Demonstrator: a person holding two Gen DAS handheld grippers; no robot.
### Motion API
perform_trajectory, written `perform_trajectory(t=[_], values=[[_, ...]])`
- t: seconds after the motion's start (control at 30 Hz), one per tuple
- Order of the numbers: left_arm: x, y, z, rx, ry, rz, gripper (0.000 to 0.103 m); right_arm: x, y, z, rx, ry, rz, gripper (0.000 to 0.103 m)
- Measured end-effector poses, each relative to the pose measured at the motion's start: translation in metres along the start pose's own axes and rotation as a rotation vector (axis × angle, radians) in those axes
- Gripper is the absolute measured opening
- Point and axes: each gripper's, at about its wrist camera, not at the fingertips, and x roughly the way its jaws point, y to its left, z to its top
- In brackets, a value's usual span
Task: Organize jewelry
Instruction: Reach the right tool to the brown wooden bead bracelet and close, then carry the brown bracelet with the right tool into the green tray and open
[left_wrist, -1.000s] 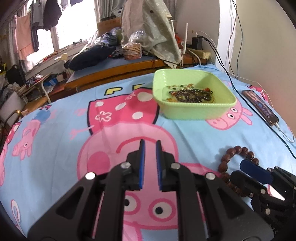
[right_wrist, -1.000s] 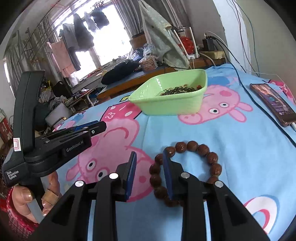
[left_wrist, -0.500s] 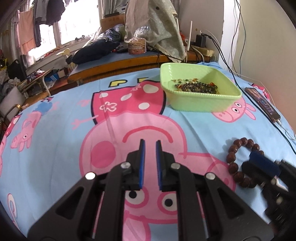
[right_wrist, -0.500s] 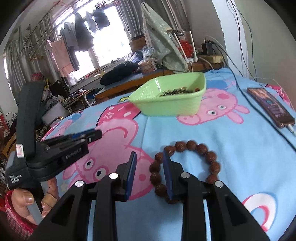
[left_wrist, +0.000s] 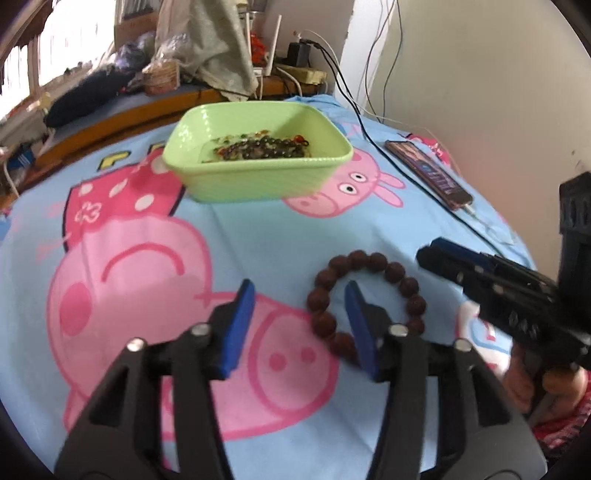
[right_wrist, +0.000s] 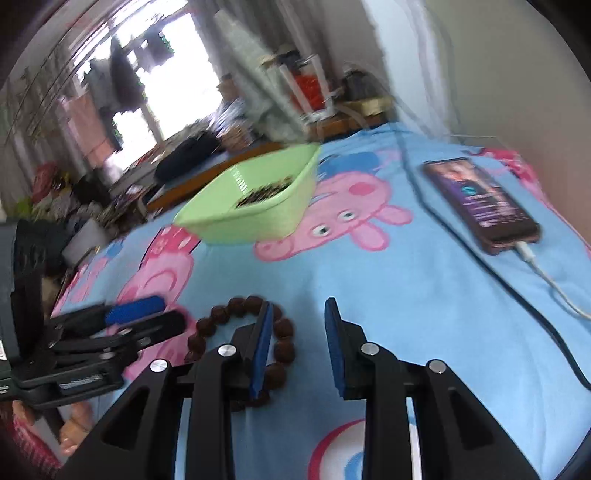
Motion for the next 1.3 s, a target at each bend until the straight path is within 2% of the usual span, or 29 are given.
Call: perform_trajectory(t=[0.07, 0.13, 0.17, 0.2, 0.23, 0.33, 0.43, 0.57, 0.63, 0.7, 0.83, 0.87, 0.93, 0.97, 1.0, 1.07, 1.13, 1.17, 1.23, 1.3], values=[[0.012, -0.006, -0.003, 0.025, 0.035, 0.030, 0.049, 0.011, 0.006, -0.001, -0.056, 0.052, 0.003, 0.000], [0.024, -0.008, -0.007, 0.035, 0.068, 0.048, 0.035, 0.022, 0.012, -0.006, -0.116, 0.101, -0.004, 0.000], [0.023, -0.007, -0.008, 0.038, 0.049, 0.053, 0.026, 0.021, 0.015, -0.007, -0.145, 0.087, -0.012, 0.000], [0.023, -0.009, -0.008, 0.048, 0.051, 0.027, 0.015, 0.024, 0.016, -0.007, -0.161, 0.097, -0.009, 0.000], [0.022, -0.010, -0.006, 0.052, 0.056, 0.027, 0.014, 0.025, 0.016, -0.004, -0.144, 0.102, 0.023, 0.000], [0.015, -0.006, 0.005, 0.033, 0.032, 0.023, 0.014, 0.021, 0.020, 0.013, -0.111, 0.057, 0.104, 0.000], [-0.004, 0.007, 0.034, 0.003, -0.037, 0.012, 0.014, 0.011, 0.033, 0.041, -0.146, -0.019, 0.147, 0.000], [-0.012, 0.026, 0.085, -0.005, -0.109, 0.075, 0.014, 0.019, 0.044, 0.090, -0.160, -0.089, 0.197, 0.000], [-0.006, 0.036, 0.112, -0.012, -0.140, 0.108, 0.014, 0.034, 0.045, 0.113, -0.163, -0.110, 0.184, 0.000], [0.006, 0.046, 0.133, -0.028, -0.134, 0.126, 0.014, 0.055, 0.041, 0.134, -0.139, -0.105, 0.181, 0.000], [0.041, 0.060, 0.158, -0.044, -0.104, 0.129, 0.014, 0.089, 0.032, 0.150, -0.099, -0.089, 0.138, 0.000], [0.053, 0.062, 0.161, -0.038, -0.098, 0.143, 0.014, 0.099, 0.028, 0.150, -0.081, -0.085, 0.135, 0.000], [0.069, 0.066, 0.161, -0.039, -0.067, 0.182, 0.031, 0.116, 0.024, 0.148, -0.073, -0.068, 0.106, 0.000], [0.070, 0.070, 0.161, -0.056, -0.063, 0.192, 0.032, 0.122, 0.021, 0.147, -0.060, -0.058, 0.088, 0.000], [0.064, 0.077, 0.159, -0.090, -0.087, 0.177, 0.032, 0.121, 0.018, 0.148, -0.033, -0.063, 0.095, 0.000], [0.035, 0.089, 0.151, -0.162, -0.185, 0.177, 0.032, 0.098, 0.014, 0.147, 0.016, -0.147, 0.129, 0.000], [0.008, 0.096, 0.138, -0.215, -0.263, 0.213, 0.039, 0.070, 0.016, 0.142, 0.027, -0.238, 0.110, 0.007], [-0.005, 0.098, 0.128, -0.243, -0.305, 0.215, 0.039, 0.059, 0.018, 0.137, 0.038, -0.275, 0.100, 0.014], [-0.022, 0.096, 0.110, -0.272, -0.340, 0.227, 0.040, 0.041, 0.029, 0.117, 0.021, -0.319, 0.066, 0.019], [-0.031, 0.088, 0.093, -0.246, -0.325, 0.250, 0.040, 0.035, 0.044, 0.094, -0.034, -0.308, 0.029, 0.025]])
